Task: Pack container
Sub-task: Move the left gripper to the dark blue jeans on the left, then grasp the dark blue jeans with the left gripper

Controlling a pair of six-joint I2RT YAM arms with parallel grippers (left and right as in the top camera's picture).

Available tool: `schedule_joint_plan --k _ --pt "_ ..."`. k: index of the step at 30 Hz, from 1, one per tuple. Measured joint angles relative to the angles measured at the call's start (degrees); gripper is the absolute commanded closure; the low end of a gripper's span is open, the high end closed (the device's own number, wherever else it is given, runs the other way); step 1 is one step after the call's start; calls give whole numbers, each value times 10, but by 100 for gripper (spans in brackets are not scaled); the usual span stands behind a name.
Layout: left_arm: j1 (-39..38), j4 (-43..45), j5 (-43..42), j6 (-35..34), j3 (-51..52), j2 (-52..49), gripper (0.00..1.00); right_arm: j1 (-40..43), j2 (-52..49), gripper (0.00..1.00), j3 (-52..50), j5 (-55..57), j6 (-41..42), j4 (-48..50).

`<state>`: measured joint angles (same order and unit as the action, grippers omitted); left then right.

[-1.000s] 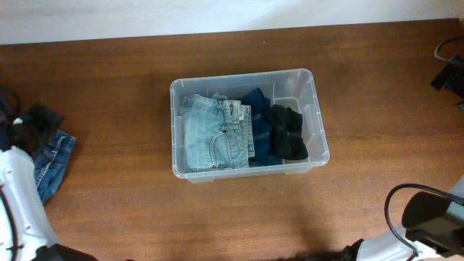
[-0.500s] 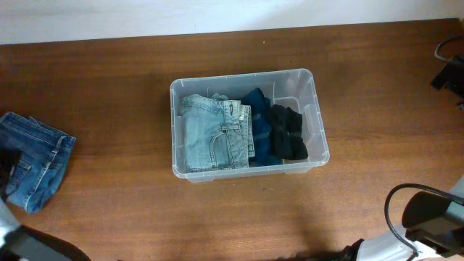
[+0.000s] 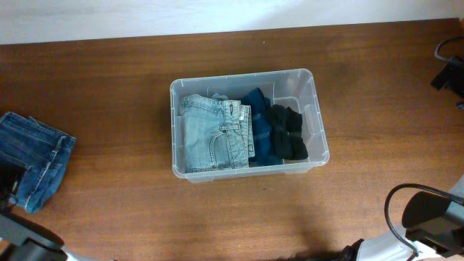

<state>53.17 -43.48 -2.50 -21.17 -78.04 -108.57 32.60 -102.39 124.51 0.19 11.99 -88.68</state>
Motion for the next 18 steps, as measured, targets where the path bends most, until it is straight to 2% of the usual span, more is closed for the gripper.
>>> schedule_joint_plan --k 5,13,14,18 --pt "0 27 -15 31 1 -37 14 0 0 1 0 0 0 0" --pt "0 43 -19 47 2 -41 13 0 0 1 0 0 0 0" --pt "0 45 -19 48 2 -42 2 0 0 1 0 0 0 0" --pt "0 64 -20 52 2 -43 1 0 0 1 0 0 0 0"
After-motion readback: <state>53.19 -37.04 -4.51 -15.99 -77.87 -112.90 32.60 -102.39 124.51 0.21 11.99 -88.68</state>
